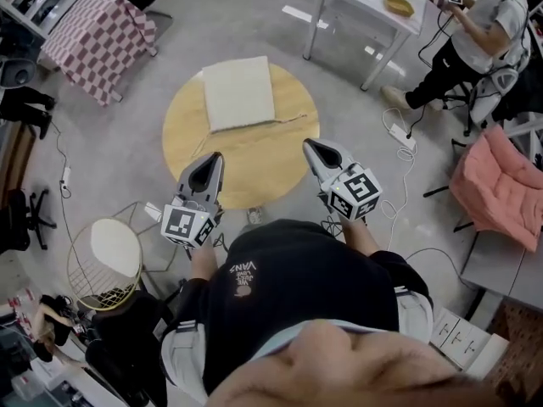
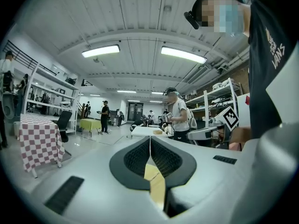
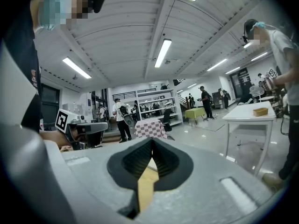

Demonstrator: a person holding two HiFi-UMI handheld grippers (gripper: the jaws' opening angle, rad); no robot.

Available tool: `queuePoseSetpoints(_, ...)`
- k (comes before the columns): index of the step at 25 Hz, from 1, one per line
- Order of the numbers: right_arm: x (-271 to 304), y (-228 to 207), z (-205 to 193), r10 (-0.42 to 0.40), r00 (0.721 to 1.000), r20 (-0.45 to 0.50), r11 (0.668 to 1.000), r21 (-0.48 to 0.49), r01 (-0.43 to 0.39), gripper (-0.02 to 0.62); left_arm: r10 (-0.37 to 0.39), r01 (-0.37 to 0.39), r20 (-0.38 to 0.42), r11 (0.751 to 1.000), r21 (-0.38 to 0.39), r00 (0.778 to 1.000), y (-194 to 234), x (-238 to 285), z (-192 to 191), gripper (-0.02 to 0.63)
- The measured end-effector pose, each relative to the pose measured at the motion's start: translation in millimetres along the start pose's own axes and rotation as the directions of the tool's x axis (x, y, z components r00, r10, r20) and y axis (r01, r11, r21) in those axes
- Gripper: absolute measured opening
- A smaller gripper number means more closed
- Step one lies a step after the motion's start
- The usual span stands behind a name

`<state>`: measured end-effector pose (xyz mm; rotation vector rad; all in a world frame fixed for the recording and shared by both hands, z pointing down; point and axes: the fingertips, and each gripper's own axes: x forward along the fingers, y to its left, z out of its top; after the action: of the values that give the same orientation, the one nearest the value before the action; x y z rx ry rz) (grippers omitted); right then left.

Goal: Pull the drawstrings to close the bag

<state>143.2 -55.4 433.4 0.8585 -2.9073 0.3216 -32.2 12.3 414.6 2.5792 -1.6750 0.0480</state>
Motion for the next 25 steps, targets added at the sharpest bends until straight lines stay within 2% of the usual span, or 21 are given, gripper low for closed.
queuePoseSetpoints(14, 79.0, 32.8, -0.8, -0.15, 0.989, 0.002, 0.988, 0.043, 0.15, -0.002, -0.145, 0.145, -0.03, 0.989, -0.009, 0.989, 104.4, -2.5, -4.7, 0.011)
queuePoseSetpoints(20, 91.0, 39.5, -7.8, -0.197, 0.98, -0.01, 0.979, 0.046, 0.198, -0.002, -0.163, 0.162, -0.031, 0.986, -0.031, 0.986, 129.0, -6.2, -14.4, 0.011)
queuePoseSetpoints(25, 95.6, 35.0, -15.4, -0.206, 0.978, -0.022, 0.978, 0.042, 0.206, -0.002, -0.165, 0.162, -0.044, 0.986, -0.048, 0.985, 137.6, -5.5, -26.9, 0.011)
